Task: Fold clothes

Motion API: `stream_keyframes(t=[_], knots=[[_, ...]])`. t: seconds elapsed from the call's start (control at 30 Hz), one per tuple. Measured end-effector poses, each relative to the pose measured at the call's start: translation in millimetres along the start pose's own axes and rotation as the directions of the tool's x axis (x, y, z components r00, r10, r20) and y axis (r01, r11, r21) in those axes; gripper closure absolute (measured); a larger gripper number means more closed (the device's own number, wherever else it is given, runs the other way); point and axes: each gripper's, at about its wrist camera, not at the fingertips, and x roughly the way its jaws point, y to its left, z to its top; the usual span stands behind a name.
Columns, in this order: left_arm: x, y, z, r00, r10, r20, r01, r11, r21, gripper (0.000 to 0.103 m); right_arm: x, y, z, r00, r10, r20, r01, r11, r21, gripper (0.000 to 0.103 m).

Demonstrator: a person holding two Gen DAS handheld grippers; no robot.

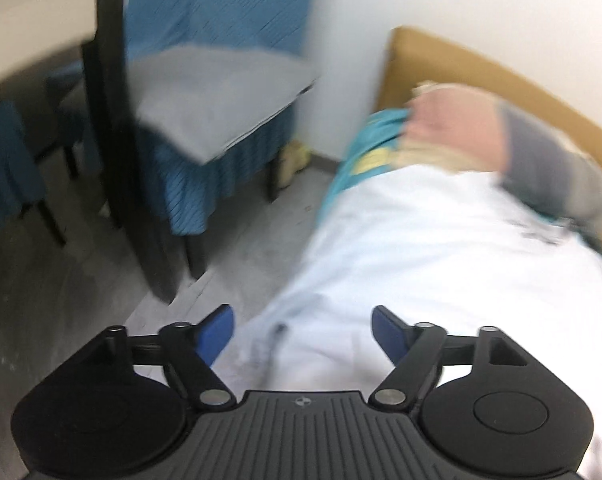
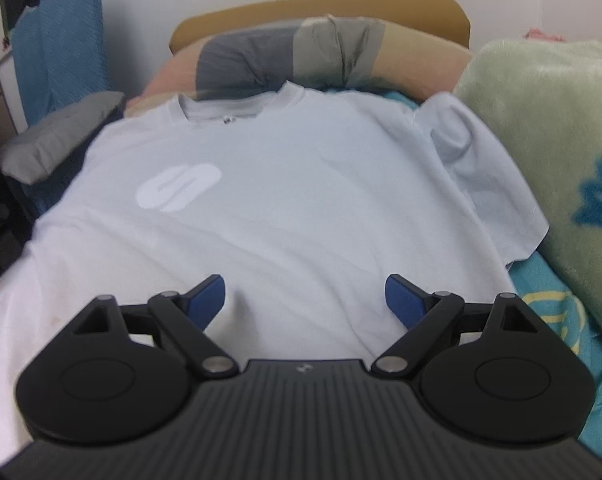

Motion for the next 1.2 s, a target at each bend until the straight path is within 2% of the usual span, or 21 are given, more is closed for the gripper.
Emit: stream_keyframes(t=[0.13, 0.27, 0.37, 0.63, 0.8, 0.9, 1.0, 1.1, 1.2], knots=[[-60, -55, -14, 0.998, -0.024, 0.057, 0.019, 0.997, 0.078, 0.020, -23, 1, 8, 0.998, 0.024, 0.059, -0.023, 0.999, -0.027, 0.015], [-113, -104, -32, 0.992, -0.102, 0.081, 0.091, 0.988, 0.127, 0.016, -56, -6, 19, 0.989, 0.056, 0.134, -0.055, 0.998, -0.009, 0.015], [-137, -133, -50, 0.984, -0.144, 0.102, 0.126, 0.978, 0.167, 0.014, -83, -17, 27, 0.980, 0.066, 0.187, -0.070, 0.997, 0.013, 0.015], [-182, -195, -101, 0.960, -0.209, 0.188, 0.154, 0.950, 0.272, 0.008, -141, -42, 34, 0.954, 0.062, 0.292, -0.080, 0.996, 0.047, 0.015], [-178, -200, -134, 0.940, -0.258, 0.223, 0.184, 0.935, 0.305, 0.004, -154, -51, 30, 0.950, 0.085, 0.300, -0.112, 0.991, 0.072, 0.015], [-168, -197, -142, 0.947, -0.246, 0.205, 0.177, 0.935, 0.307, 0.004, -159, -60, 32, 0.944, 0.128, 0.304, -0.163, 0.982, 0.093, 0.015], [-162, -191, -144, 0.951, -0.234, 0.204, 0.167, 0.940, 0.297, 0.004, -159, -84, 38, 0.939, 0.128, 0.319, -0.192, 0.965, 0.179, 0.015], [-157, -183, -143, 0.954, -0.225, 0.200, 0.168, 0.949, 0.267, 0.004, -145, -122, 41, 0.941, 0.119, 0.315, -0.227, 0.917, 0.329, 0.015], [-154, -177, -141, 0.956, -0.222, 0.192, 0.176, 0.957, 0.229, 0.004, -120, -160, 39, 0.950, 0.112, 0.291, -0.247, 0.839, 0.484, 0.013]])
